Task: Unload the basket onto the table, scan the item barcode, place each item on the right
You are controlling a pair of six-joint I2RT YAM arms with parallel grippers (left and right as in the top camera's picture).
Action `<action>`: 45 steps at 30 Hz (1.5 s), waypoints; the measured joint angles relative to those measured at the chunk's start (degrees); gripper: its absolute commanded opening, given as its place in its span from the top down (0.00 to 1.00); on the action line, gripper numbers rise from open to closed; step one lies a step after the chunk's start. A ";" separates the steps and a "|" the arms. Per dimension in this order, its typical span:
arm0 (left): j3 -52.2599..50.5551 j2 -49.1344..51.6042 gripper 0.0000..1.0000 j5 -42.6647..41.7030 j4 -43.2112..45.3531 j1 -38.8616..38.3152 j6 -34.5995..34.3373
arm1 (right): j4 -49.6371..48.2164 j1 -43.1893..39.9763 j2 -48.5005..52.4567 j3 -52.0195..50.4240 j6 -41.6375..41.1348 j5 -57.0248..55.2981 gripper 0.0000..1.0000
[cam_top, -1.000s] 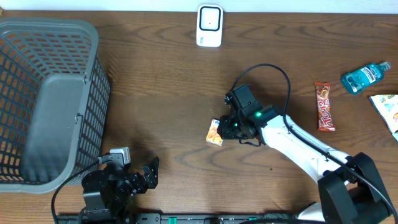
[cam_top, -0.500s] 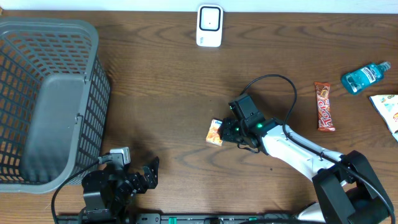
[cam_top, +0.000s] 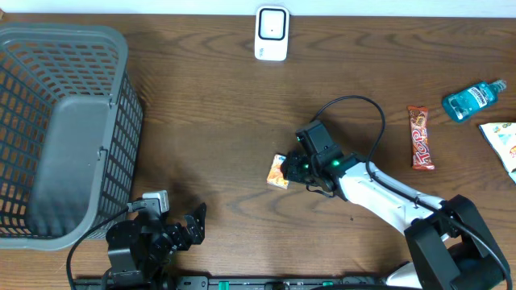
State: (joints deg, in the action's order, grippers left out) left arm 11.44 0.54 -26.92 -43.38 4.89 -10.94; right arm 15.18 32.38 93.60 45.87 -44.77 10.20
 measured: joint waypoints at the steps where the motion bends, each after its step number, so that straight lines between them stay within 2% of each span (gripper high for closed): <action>1: 0.00 0.00 0.00 0.00 0.00 0.00 0.00 | -0.33 0.15 0.13 0.00 0.00 0.04 0.63; 6: 0.00 0.00 0.00 0.00 -0.02 0.00 0.00 | -1.09 0.48 2.29 0.00 -0.81 0.02 0.95; 7: 0.00 0.00 0.00 0.00 0.00 0.00 0.00 | -1.20 0.46 2.64 0.00 -0.96 0.15 0.99; 17: 0.00 0.00 0.00 0.00 0.00 0.00 0.00 | -1.16 0.35 2.64 0.15 -0.74 0.17 0.99; 21: 0.00 0.00 0.00 -0.02 0.00 0.00 0.00 | -1.42 -1.46 2.86 0.13 3.39 3.91 0.99; 25: 0.00 0.00 0.00 0.00 0.00 0.00 0.00 | -3.02 -6.14 3.89 -0.09 11.80 15.63 0.99; 30: 0.00 0.00 0.00 0.00 0.00 0.00 0.02 | -8.02 -14.23 4.26 -0.33 25.09 39.71 0.99; 34: 0.00 0.00 0.00 0.00 0.00 0.00 0.00 | -10.21 -17.94 4.26 -0.35 31.50 52.94 0.99; 40: 0.00 0.00 0.00 -0.02 0.00 0.00 0.00 | -18.23 -18.23 4.28 -0.46 35.63 68.72 0.99; 45: 0.00 0.00 0.00 0.00 0.00 0.00 0.00 | -20.63 -18.23 4.28 -0.48 34.97 74.58 0.99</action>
State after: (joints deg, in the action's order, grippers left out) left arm 11.44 0.54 -26.92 -43.38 4.89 -10.94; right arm -5.45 14.15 97.89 45.39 -9.80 84.77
